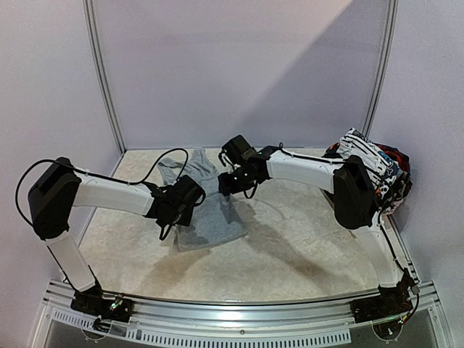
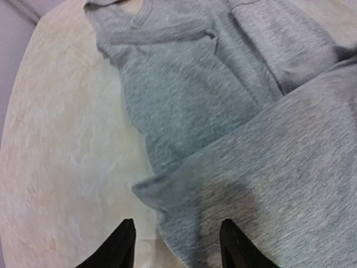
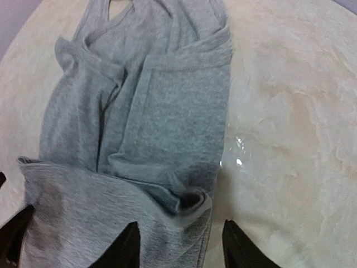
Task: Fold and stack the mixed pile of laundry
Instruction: Pick up the rectangle-folded tank top from the center of the board, then pick up the 2/3-rectangle-folded tank top from the center of the board.
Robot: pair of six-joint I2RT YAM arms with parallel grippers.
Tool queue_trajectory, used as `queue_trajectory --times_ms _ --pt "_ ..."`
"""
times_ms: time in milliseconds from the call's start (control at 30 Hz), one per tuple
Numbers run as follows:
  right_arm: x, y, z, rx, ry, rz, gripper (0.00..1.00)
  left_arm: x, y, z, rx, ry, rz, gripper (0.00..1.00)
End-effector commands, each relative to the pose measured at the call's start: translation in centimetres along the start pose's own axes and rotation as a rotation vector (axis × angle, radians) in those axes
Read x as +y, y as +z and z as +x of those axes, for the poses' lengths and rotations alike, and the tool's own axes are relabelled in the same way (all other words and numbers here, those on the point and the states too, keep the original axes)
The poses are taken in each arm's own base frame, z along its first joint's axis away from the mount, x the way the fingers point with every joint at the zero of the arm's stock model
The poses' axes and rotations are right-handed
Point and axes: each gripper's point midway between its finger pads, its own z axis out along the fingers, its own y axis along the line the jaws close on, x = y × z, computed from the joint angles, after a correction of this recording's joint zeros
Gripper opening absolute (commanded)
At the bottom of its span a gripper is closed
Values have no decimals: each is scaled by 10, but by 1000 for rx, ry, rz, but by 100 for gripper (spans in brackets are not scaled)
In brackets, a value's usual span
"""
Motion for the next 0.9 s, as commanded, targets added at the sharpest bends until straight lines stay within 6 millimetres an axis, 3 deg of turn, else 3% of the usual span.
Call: queue_trajectory --times_ms 0,133,233,367,433,567,867 --pt "-9 -35 -31 -60 -8 43 60 13 -25 -45 -89 -49 8 61" --pt "-15 -65 -27 -91 -12 52 64 20 -47 -51 -128 -52 43 66" --pt "-10 -81 -9 -89 6 -16 65 14 -50 -40 -109 -36 113 62" --pt "4 -87 33 -35 42 -169 63 -1 -60 -16 -54 -36 232 54" --pt "4 -85 58 8 67 -214 61 -5 -69 1 -26 -34 277 53" --pt "6 -81 89 75 106 -256 56 -5 -88 27 17 -33 325 53" --pt "2 -48 126 183 163 -268 48 -8 -112 76 96 -39 418 51"
